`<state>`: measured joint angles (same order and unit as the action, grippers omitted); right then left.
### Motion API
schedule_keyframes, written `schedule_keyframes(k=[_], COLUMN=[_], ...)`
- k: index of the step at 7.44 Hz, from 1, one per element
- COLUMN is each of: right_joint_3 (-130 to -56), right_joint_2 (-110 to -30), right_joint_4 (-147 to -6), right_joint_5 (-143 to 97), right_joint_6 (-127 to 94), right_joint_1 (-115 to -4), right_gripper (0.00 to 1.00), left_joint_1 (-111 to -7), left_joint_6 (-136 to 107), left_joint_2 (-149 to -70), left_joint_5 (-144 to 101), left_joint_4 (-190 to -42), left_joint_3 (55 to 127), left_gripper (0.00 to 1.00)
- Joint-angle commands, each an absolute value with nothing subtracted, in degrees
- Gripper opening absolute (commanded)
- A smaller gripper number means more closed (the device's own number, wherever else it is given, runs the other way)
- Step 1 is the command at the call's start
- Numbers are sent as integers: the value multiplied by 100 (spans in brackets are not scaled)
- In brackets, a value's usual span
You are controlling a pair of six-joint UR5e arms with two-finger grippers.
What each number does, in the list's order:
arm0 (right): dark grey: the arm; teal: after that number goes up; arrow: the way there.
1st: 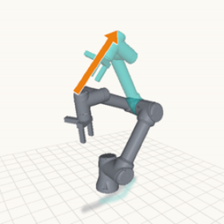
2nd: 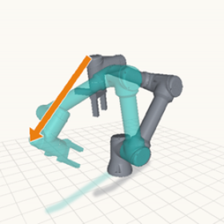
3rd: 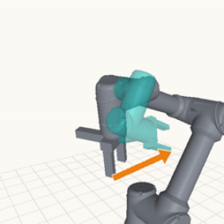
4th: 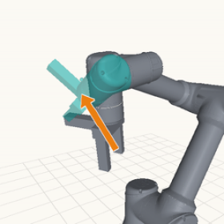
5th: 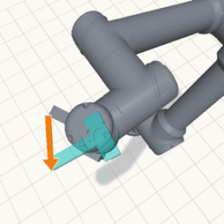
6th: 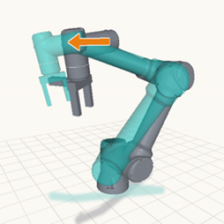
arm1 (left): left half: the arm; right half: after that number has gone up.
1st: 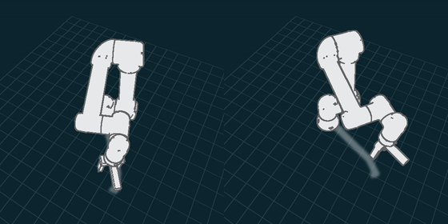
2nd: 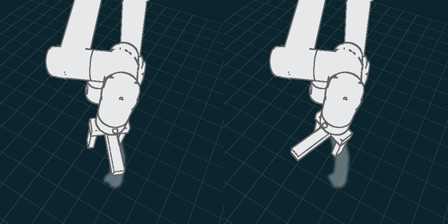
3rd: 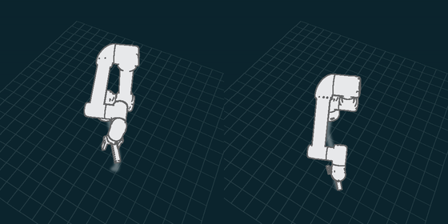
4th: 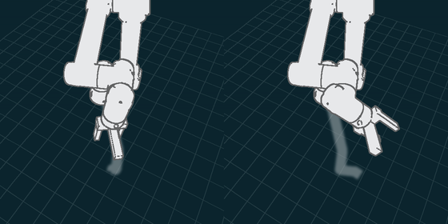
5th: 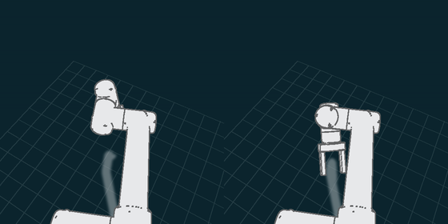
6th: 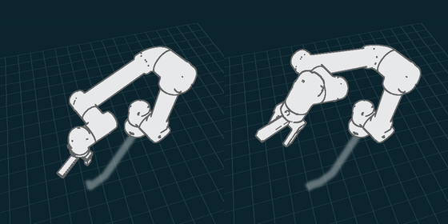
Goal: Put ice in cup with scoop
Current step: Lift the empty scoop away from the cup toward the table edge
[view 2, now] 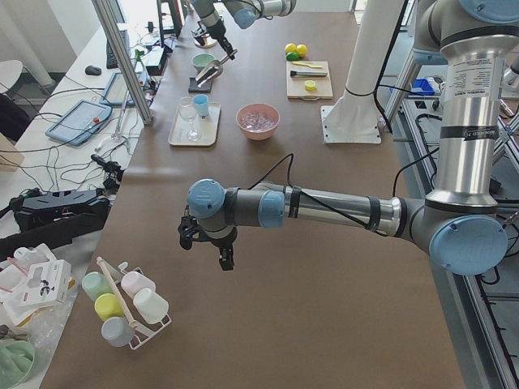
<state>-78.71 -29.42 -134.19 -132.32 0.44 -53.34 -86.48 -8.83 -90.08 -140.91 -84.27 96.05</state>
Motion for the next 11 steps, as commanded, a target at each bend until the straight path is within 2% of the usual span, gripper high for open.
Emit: schedule_keyframes(k=[1,3,4,6,9,11], right_joint_3=[-9731,-10701,-10949,-10986,-11082,-11713], right_joint_2=[-4214,-4901,-5070,-5420,-6475,-6863], right_joint_4=[-13421,-13395,-13377,-12951,-11148,-11030], right_joint_5=[-13000,-12973,-12947,-12929,-12850,-12150], right_joint_6=[-35,-889,-1384,-1853,-3093,-4082], right_joint_1=[-5484,-5598,-5599,-5590,-5354,-4828], right_gripper=[0,0,0,0,0,0], left_joint_1=[-8815,-8850,-8859,-8999,-9026,-9035], left_joint_6=[-896,-888,-844,-853,-896,-923], left_joint_2=[-9044,-8948,-8904,-8824,-8815,-8850], left_joint_5=[-14098,-14089,-14071,-14106,-14089,-14080], left_joint_4=[-8314,-8314,-8323,-8358,-8358,-8324], left_joint_3=[9580,9571,9606,9580,9563,9589], left_gripper=[98,98,98,98,98,98])
